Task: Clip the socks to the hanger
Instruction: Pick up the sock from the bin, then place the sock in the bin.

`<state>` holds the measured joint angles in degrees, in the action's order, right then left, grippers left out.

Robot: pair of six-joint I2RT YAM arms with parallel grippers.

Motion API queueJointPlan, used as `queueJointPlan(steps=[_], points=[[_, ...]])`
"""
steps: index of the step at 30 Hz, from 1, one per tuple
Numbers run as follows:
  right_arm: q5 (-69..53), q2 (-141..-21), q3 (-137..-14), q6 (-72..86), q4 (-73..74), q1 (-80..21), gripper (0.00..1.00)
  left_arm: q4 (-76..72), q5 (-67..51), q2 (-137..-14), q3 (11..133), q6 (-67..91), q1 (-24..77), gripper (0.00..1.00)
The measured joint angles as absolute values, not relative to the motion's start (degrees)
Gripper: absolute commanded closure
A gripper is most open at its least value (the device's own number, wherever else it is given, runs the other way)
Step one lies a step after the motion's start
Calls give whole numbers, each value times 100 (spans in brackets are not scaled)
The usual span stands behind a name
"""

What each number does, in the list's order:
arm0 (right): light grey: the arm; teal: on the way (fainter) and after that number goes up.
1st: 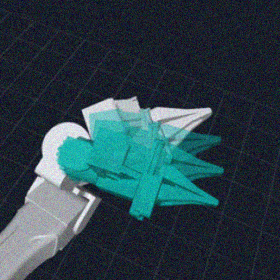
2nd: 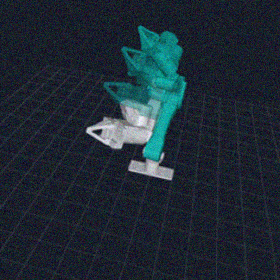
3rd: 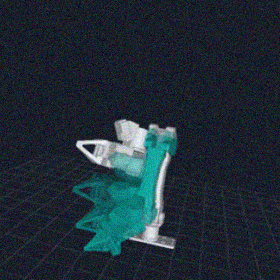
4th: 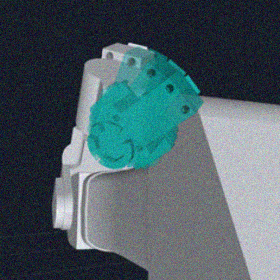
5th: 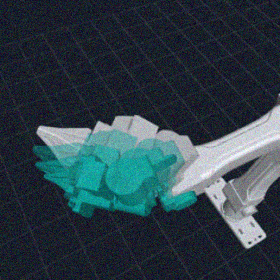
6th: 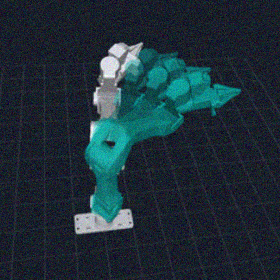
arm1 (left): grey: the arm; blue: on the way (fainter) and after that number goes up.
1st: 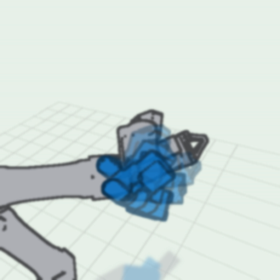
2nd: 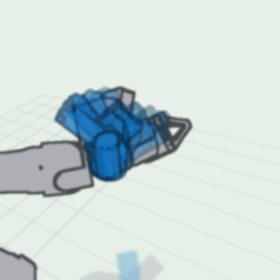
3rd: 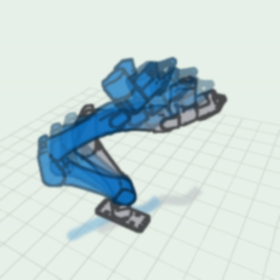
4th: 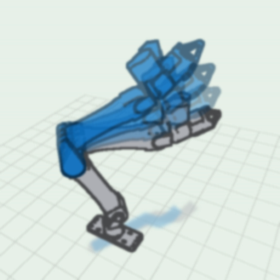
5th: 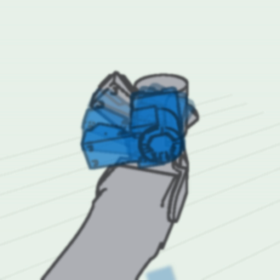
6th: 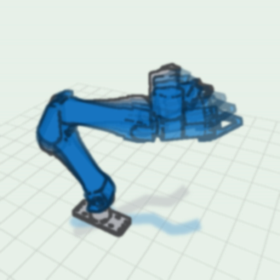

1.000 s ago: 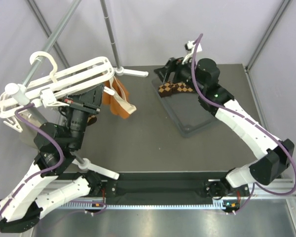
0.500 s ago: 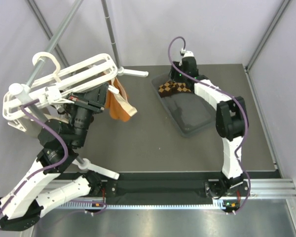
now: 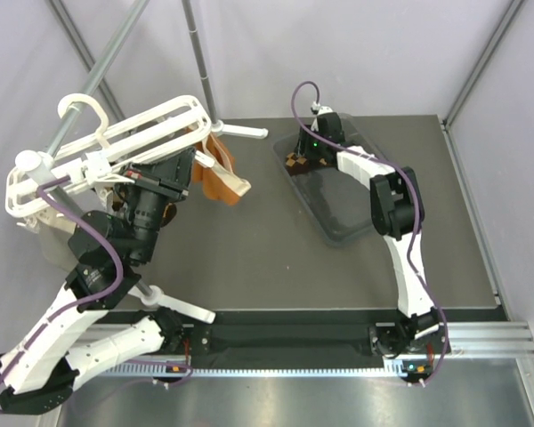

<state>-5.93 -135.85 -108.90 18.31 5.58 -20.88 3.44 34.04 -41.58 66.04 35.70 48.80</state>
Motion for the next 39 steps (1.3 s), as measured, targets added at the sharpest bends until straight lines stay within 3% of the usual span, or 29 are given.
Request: queueJointPlan(steps=[6,7,8,15,26,30,36,39], points=[[-854,-13784,-11013,2021,563,-2088,87,381,3422,-4099,6604,3603,4880,100],[-884,-13808,-11037,2036,589,-2088,99,386,3424,-4099,6604,3605,4880,100],[-895,-13810,-11037,2029,613,-2088,100,388,3426,-4099,6604,3607,4880,100],[-696,-12943,-10143,2064,749,-2038,100,412,3439,-4040,6543,3695,4880,100],[-84,-9362,-6938,3046,-639,-1267,99,416,3395,-3983,6490,3859,4880,100],[62,-9168,-5765,3712,-1155,-1343,89,432,3391,-3935,6460,3892,4880,100],[119,-9598,-4486,4381,-963,-1752,87,447,3391,-3900,6427,3911,4880,100],[250,-9494,-4368,4394,-969,-1826,74,482,3389,-3889,6427,3920,4880,100]])
